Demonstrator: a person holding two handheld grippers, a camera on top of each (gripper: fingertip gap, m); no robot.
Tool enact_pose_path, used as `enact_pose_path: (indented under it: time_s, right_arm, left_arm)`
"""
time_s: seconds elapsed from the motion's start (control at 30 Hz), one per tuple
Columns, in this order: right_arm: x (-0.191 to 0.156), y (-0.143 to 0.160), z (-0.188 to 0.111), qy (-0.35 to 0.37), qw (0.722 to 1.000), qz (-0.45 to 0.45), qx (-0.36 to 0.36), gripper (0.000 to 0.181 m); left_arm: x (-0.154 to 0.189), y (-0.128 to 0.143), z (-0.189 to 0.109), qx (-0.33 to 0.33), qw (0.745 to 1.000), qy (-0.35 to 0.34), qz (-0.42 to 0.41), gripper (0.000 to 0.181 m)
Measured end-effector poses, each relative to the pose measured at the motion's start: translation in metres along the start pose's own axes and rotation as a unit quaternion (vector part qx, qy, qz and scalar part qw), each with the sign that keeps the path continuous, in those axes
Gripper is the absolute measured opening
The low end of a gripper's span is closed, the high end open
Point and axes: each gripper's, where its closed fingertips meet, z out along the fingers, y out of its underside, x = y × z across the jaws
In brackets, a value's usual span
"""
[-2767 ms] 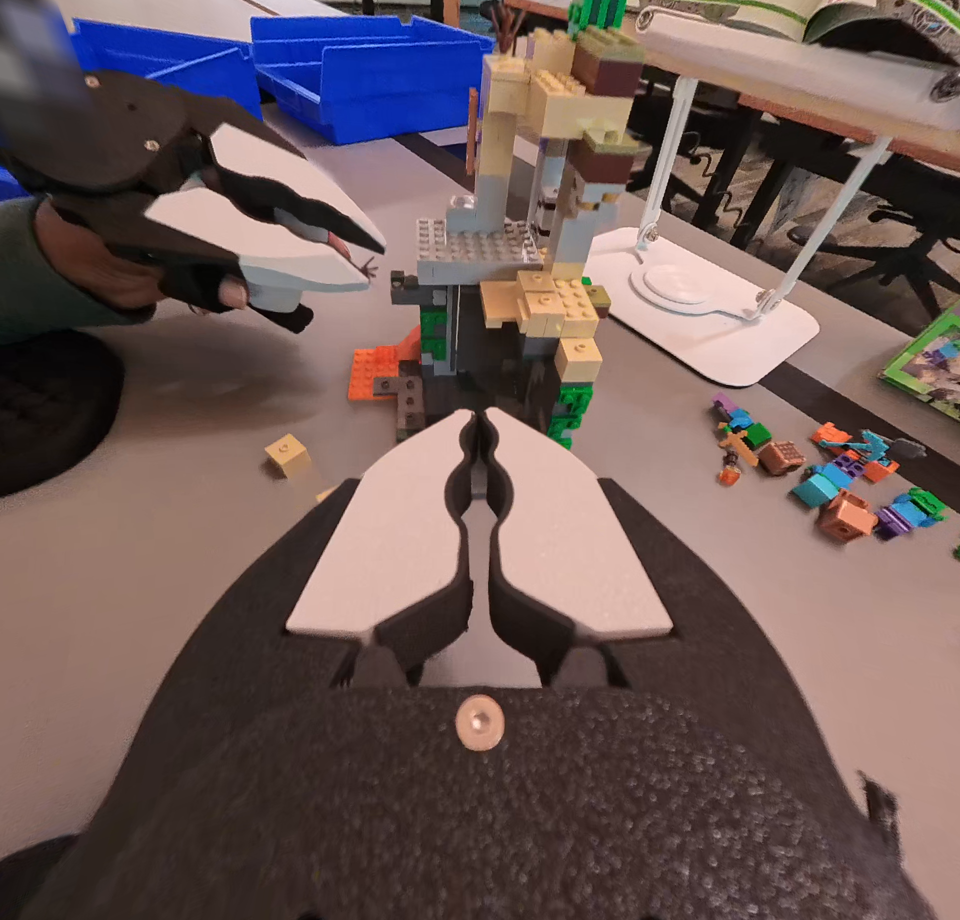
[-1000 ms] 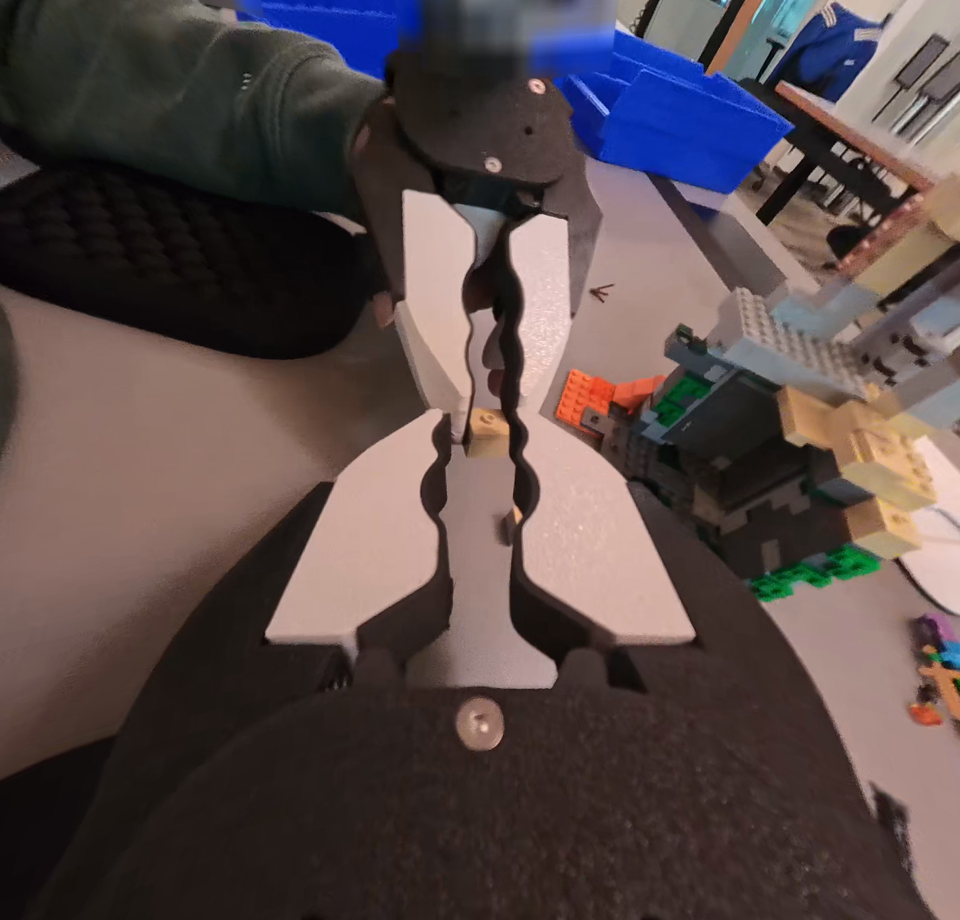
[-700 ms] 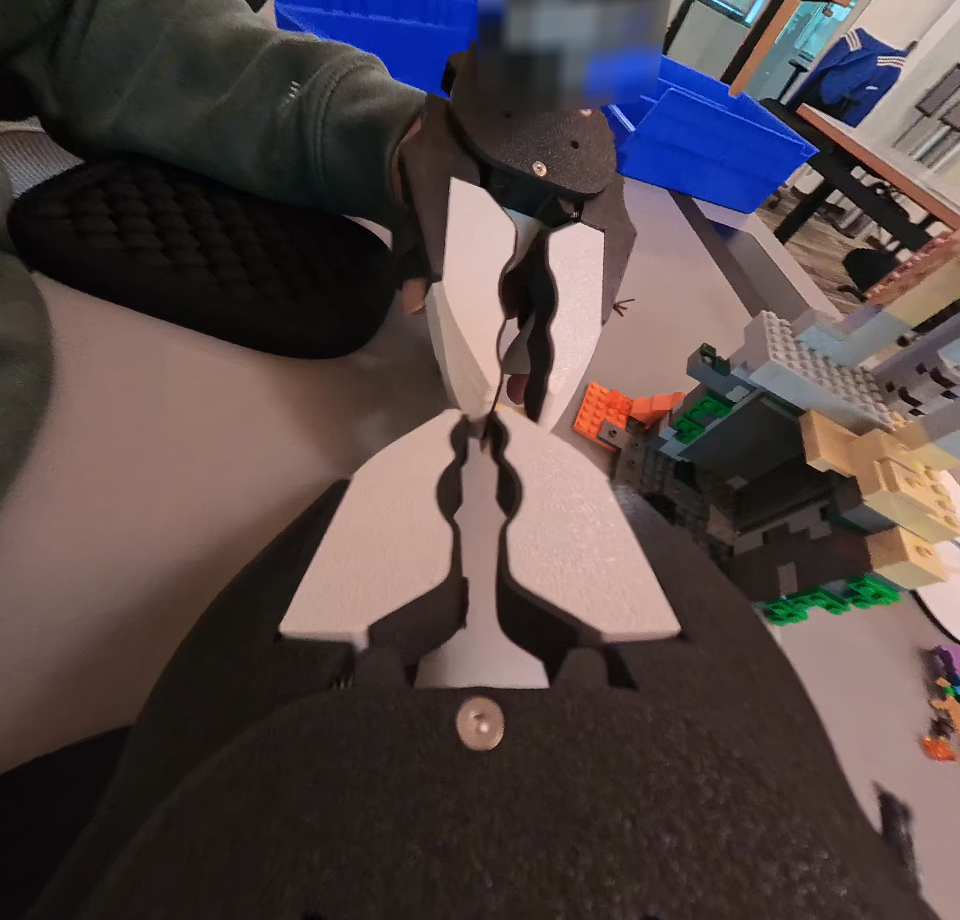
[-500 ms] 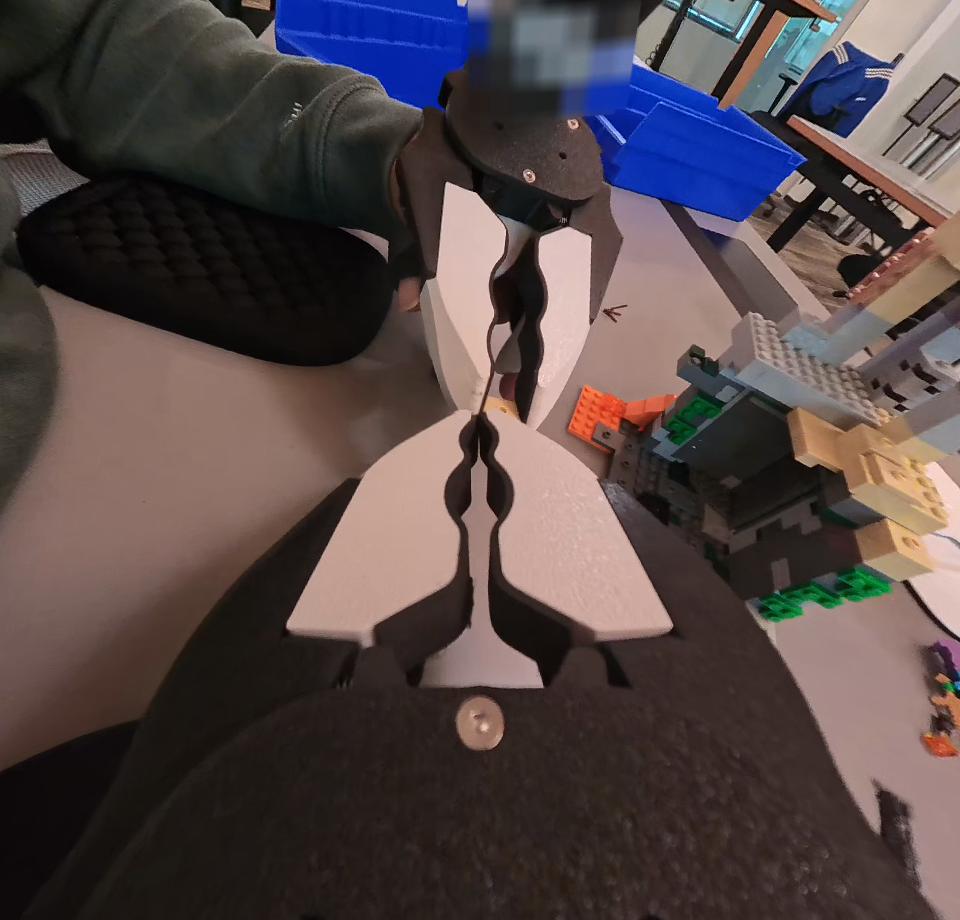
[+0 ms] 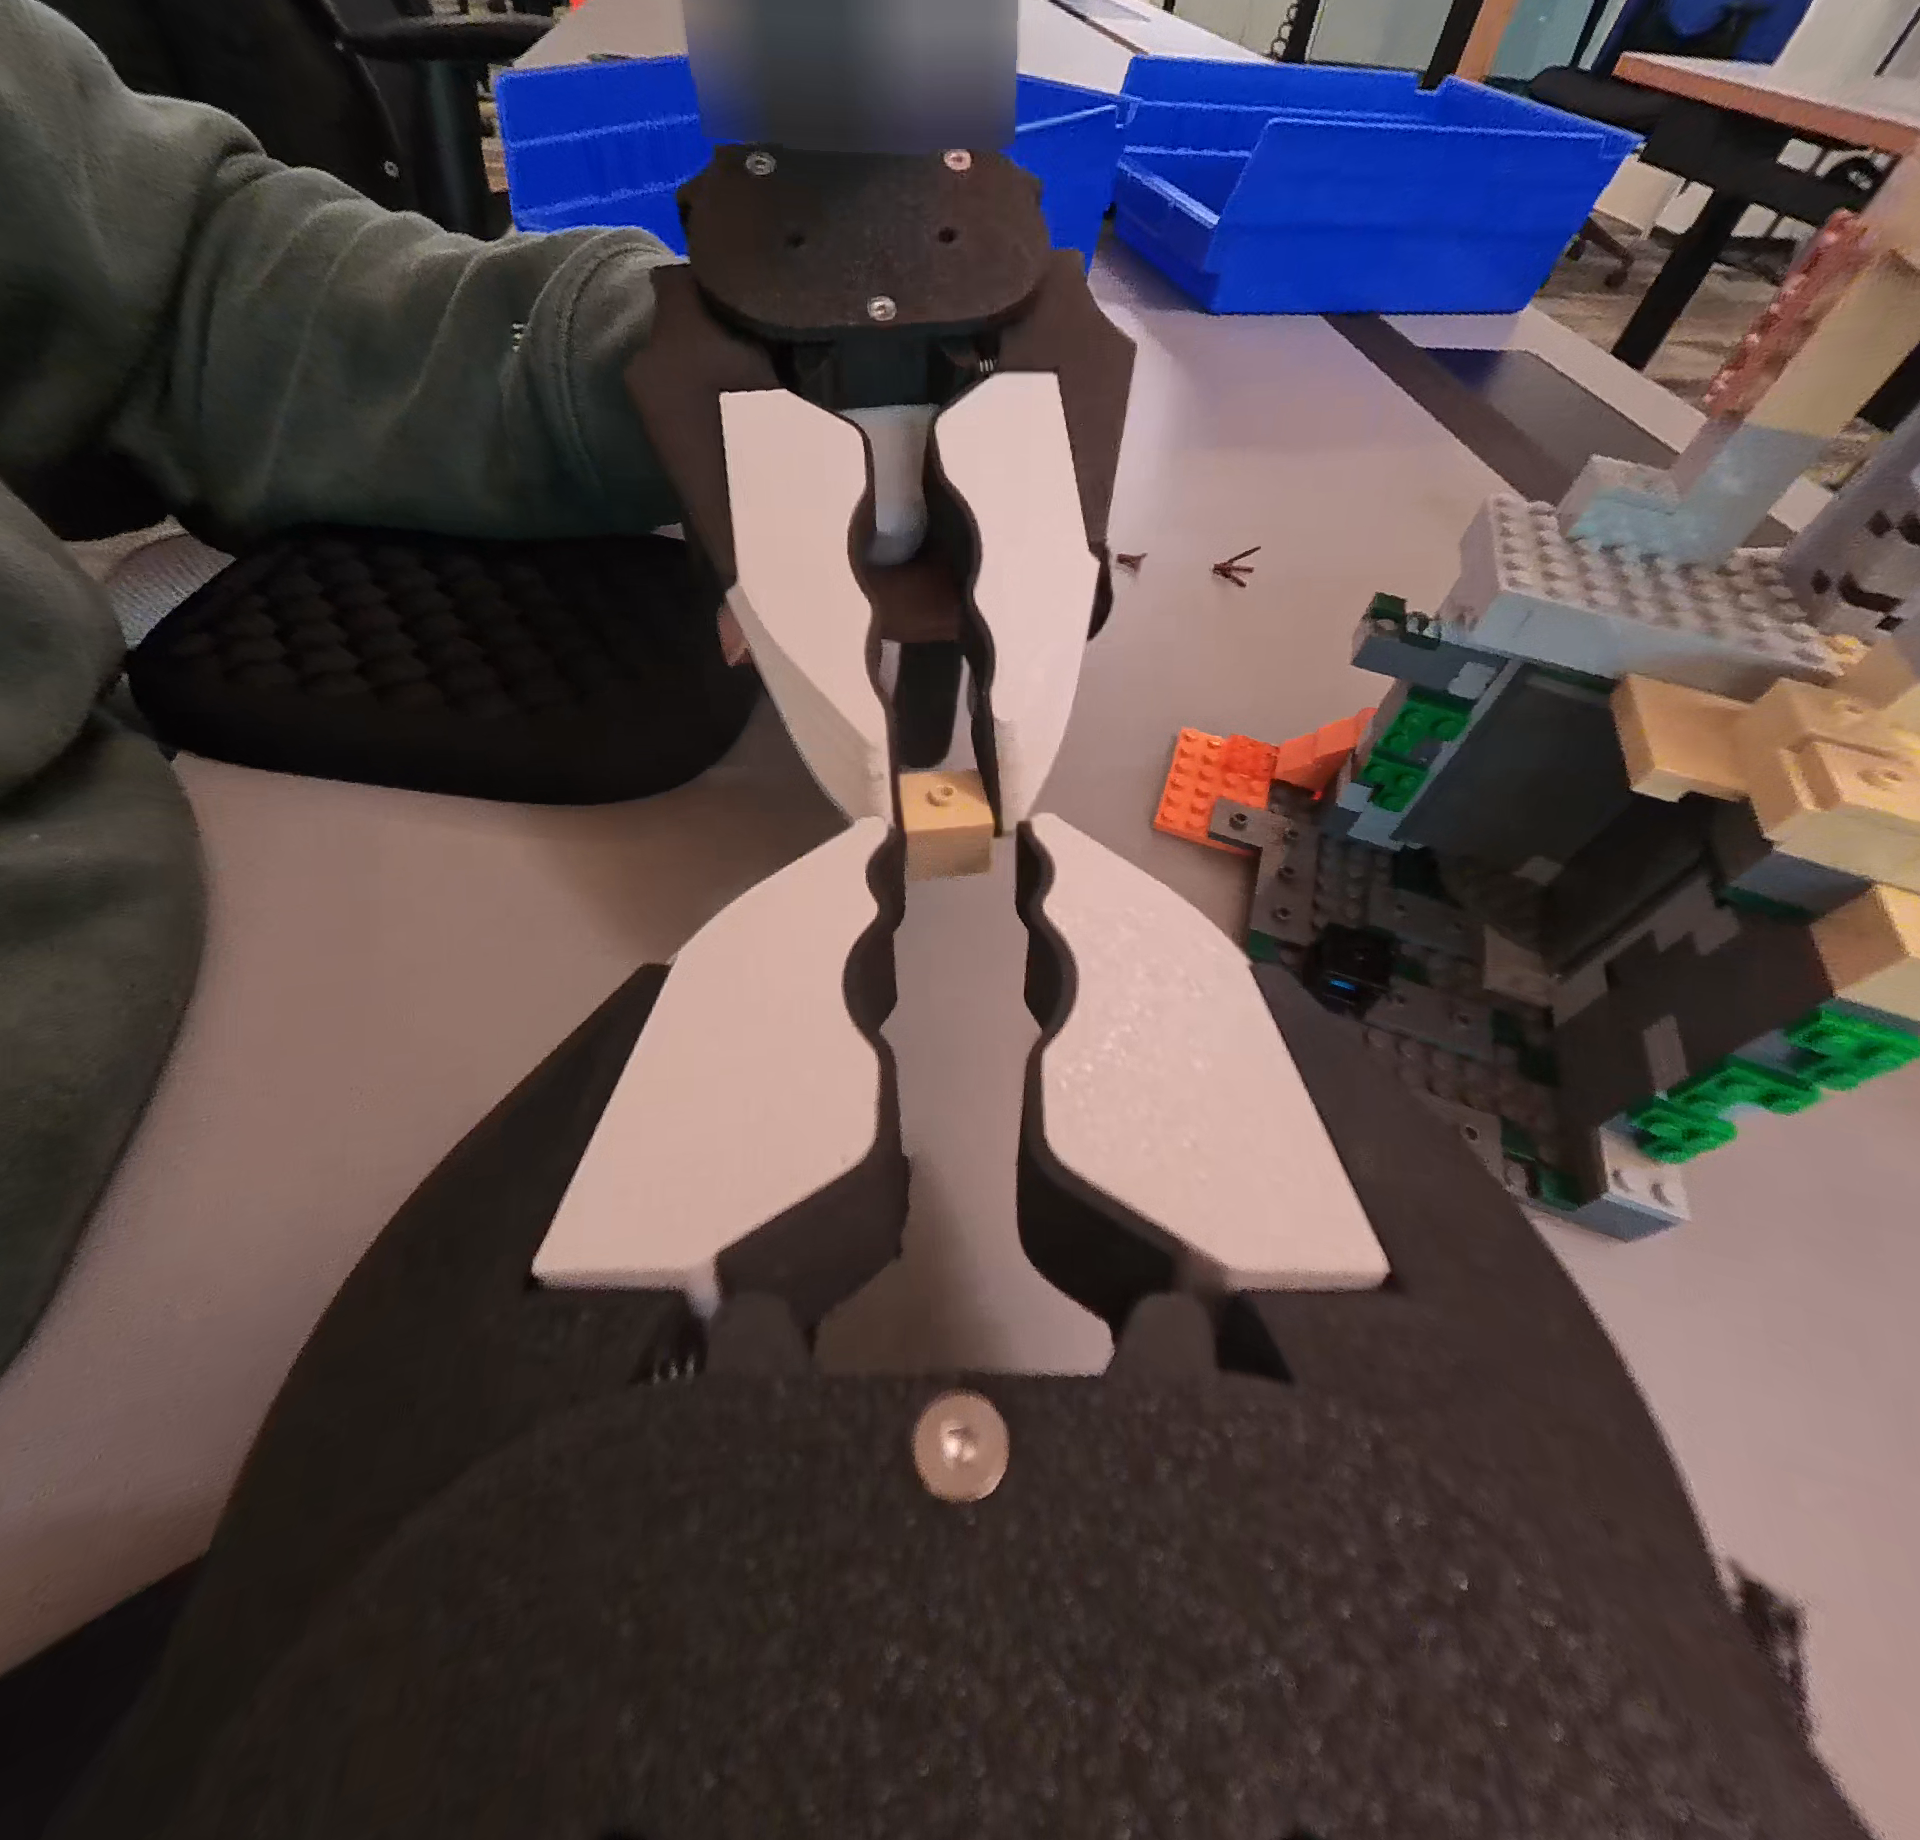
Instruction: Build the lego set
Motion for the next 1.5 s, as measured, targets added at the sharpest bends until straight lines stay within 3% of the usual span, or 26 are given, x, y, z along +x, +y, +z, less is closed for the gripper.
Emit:
enact_pose_path:
  time_s: [0.13, 0.3, 0.43, 0.57, 0.63, 0.8, 1.03, 1.23, 1.5]
  right_arm:
    - [-0.001, 0.0, 0.0, -0.011, 1.0, 0.017, 0.004, 0.019]
    - [-0.003, -0.005, -0.005, -0.07, 0.991, 0.112, 0.033, 0.026]
    - [-0.012, -0.021, -0.009, -0.146, 0.962, 0.218, 0.074, 0.032]
    - [-0.005, -0.028, -0.009, -0.171, 0.92, 0.341, 0.092, 0.022]
    - [-0.003, -0.027, -0.01, -0.172, 0.913, 0.358, 0.095, 0.017]
    - [0.007, -0.024, -0.012, -0.149, 0.917, 0.356, 0.098, 0.016]
    - [0.044, -0.035, -0.026, -0.06, 0.902, 0.385, 0.186, 0.017]
    - [0.063, -0.046, -0.025, 0.02, 0.886, 0.398, 0.238, 0.017]
    - [0.069, -0.056, -0.02, 0.047, 0.869, 0.415, 0.264, 0.017]
  left_arm:
    - [0.0, -0.002, 0.0, 0.001, 1.0, -0.007, 0.016, 0.016]
    - [0.0, -0.016, -0.006, 0.047, 0.998, -0.017, 0.035, 0.016]
    - [0.002, -0.027, -0.009, 0.069, 0.994, -0.039, 0.076, 0.016]
    - [0.003, -0.033, -0.006, 0.068, 0.986, -0.075, 0.129, 0.016]
    - [0.003, -0.035, -0.004, 0.065, 0.983, -0.09, 0.148, 0.016]
    - [-0.005, -0.032, -0.003, 0.06, 0.983, -0.106, 0.137, 0.018]
    - [-0.035, -0.034, -0.009, 0.047, 0.978, -0.194, 0.054, 0.02]
    - [-0.056, -0.045, -0.006, 0.058, 0.96, -0.273, -0.025, 0.031]
    - [-0.066, -0.064, -0.013, 0.074, 0.938, -0.336, -0.043, 0.02]
